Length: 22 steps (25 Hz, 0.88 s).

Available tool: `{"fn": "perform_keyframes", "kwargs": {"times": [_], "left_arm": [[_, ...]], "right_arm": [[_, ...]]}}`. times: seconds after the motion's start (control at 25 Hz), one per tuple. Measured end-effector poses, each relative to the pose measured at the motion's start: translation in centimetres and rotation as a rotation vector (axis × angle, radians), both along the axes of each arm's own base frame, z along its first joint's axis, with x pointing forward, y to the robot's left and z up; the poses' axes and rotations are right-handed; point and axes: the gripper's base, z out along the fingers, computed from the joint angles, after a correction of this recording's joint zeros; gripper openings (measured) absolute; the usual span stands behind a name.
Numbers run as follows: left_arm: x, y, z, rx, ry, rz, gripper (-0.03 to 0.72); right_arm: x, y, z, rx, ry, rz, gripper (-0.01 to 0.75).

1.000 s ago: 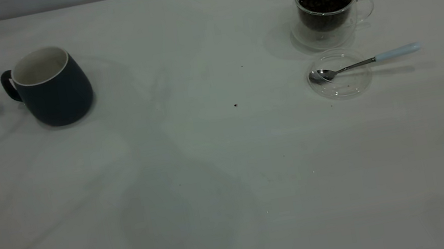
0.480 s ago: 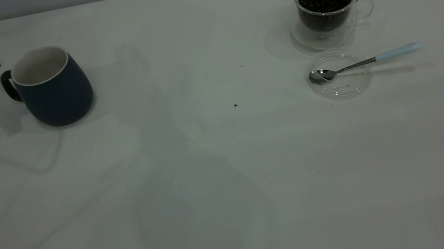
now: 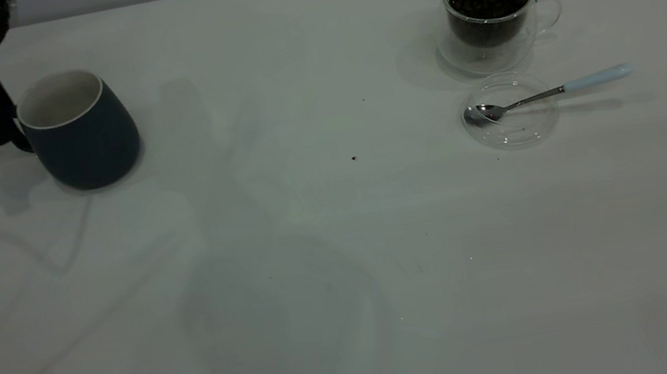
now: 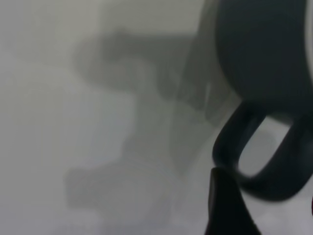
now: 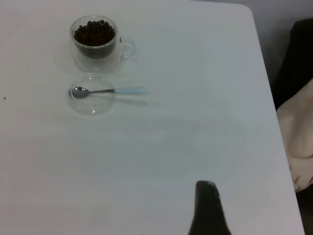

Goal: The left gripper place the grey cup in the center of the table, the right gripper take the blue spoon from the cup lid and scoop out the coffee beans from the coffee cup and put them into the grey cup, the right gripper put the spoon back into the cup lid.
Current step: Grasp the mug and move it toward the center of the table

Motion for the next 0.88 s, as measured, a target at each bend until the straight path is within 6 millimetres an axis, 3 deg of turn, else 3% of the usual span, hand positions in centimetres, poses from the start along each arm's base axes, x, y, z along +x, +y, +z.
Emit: {"fn": "perform_keyframes", "kwargs": {"times": [0.4,0.88], "left_arm": [[-0.2,-0.9,-1.6,-0.055,0.010,-0.078,0.474],[-0.4,-2.6,-2.0,-0.130,0.009,-0.210,0.474]], "right_arm": [[0.0,0.0,0.0,0.000,0.000,0.000,0.562],[0.0,0.0,0.0,0.000,0.000,0.000,0.562]]}}
